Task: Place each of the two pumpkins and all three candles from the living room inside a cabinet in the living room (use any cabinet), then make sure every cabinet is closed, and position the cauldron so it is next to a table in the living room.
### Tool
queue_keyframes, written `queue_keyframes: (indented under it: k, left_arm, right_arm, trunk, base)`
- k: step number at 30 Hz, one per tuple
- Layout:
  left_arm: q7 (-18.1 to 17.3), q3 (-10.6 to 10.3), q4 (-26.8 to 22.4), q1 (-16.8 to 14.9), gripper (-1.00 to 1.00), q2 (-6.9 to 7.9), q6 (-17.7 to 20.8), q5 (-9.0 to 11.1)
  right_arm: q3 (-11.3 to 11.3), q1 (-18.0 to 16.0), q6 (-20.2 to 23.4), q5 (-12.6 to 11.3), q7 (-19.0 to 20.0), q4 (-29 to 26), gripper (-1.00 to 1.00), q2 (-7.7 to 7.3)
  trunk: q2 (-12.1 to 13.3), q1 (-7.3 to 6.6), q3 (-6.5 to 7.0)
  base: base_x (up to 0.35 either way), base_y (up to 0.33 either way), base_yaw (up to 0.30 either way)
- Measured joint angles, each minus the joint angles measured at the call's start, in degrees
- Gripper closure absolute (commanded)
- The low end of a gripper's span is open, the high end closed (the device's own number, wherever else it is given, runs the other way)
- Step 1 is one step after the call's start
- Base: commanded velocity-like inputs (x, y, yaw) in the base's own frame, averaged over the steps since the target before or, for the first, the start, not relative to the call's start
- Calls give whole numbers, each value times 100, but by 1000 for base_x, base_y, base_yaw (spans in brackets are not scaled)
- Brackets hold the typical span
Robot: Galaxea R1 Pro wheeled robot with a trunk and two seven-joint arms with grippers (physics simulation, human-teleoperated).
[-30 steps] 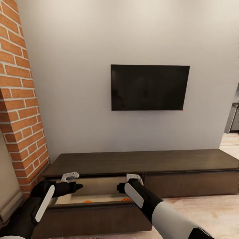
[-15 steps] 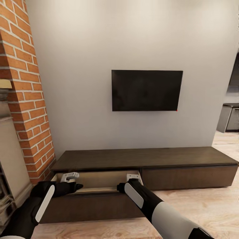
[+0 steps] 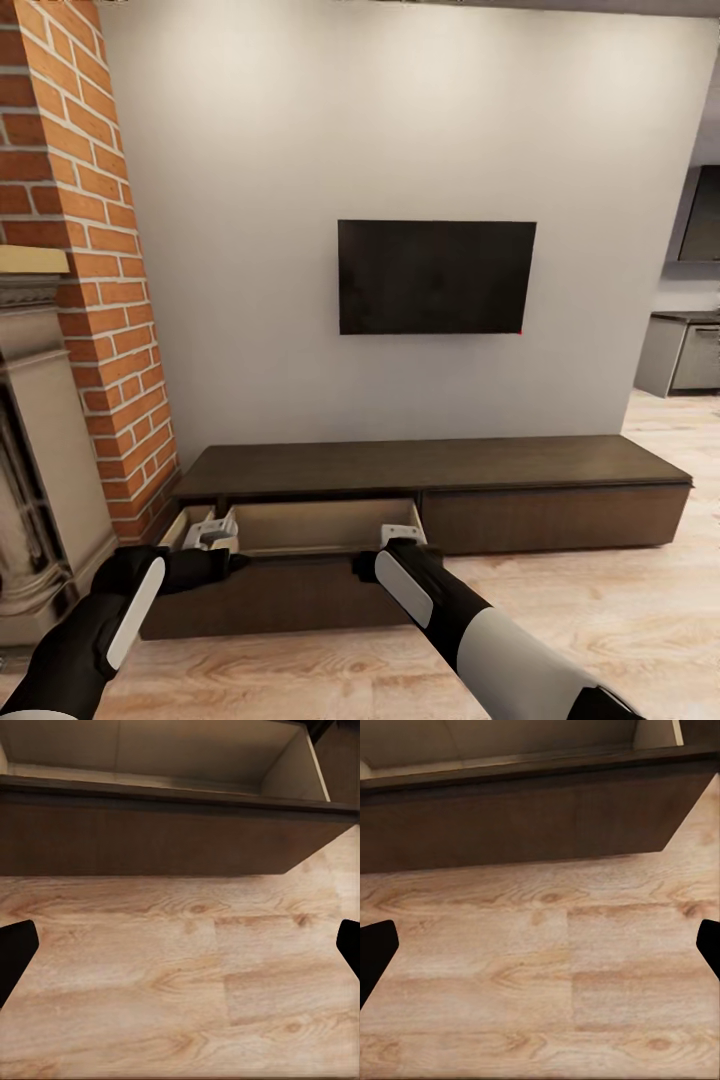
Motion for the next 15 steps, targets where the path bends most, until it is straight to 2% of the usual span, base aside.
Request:
queue_keyframes:
  k: [12,15]
  left_arm:
    - [2,23,-7,0,-100,-9,36,21]
    - [3,33,-7,0,-100,-15,168,20]
  right_arm:
    - [0,-5,0,-1,1,-1,-100,0]
    - [0,-5,0,-1,5,-1,-100,0]
  trunk:
    - [0,-1,0]
    - [-119,64,-53]
  base:
    - [-9,0,0]
    - [0,0,0]
